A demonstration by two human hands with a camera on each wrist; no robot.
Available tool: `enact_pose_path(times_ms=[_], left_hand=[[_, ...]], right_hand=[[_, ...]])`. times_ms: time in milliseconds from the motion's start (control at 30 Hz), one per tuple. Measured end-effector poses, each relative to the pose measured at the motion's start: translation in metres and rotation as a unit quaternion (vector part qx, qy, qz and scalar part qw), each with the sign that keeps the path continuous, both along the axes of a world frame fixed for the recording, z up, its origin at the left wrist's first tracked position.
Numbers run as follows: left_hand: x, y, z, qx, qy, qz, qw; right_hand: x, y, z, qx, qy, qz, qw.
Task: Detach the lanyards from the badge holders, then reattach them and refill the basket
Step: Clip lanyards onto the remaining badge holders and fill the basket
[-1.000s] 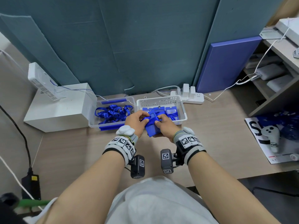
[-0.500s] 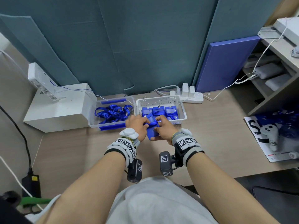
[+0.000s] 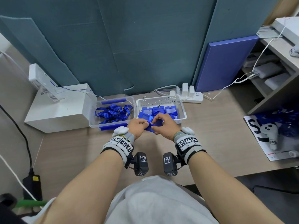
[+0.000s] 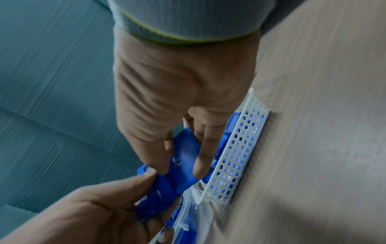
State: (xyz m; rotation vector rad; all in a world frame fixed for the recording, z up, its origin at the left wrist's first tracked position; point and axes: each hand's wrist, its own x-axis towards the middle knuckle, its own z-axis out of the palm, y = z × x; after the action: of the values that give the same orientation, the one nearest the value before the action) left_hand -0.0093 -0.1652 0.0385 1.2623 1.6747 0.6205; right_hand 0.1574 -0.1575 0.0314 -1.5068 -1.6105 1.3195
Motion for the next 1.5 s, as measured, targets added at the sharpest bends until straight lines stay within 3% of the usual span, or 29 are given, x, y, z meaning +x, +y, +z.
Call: enact_pose_path(times_ms=[300,533,600,933,1500], left_hand=[[0.004,-0.003,-0.005,0.045,-0.02,0.009,0.999],[0.002,-0.003,-0.005,0.11,-0.014,0.06,0.992],[0.002,0.0,-0.006,0.096,0.005,0.068,0.993],[0.006,0.012,-0.028,0.046,-0.046,0.083,0.994],[0.018,0.078,-0.045,0.027,-0.079,0.177,0.981]], right_hand=[[0.006,0.007,-0.006,-0.004,-0.024,-0.061,0.998],[0.007,0.011,-0.005,-0.022,-0.011,-0.121,0.992],[0.008,0.013,-0.005,-0.011,-0.026,-0.128,0.991],[0.02,0.029,-0.012,-0.058,-0.073,-0.17,0.981],[0.045,0.089,-0.027,-0.1,0.028,-0.129,0.986]])
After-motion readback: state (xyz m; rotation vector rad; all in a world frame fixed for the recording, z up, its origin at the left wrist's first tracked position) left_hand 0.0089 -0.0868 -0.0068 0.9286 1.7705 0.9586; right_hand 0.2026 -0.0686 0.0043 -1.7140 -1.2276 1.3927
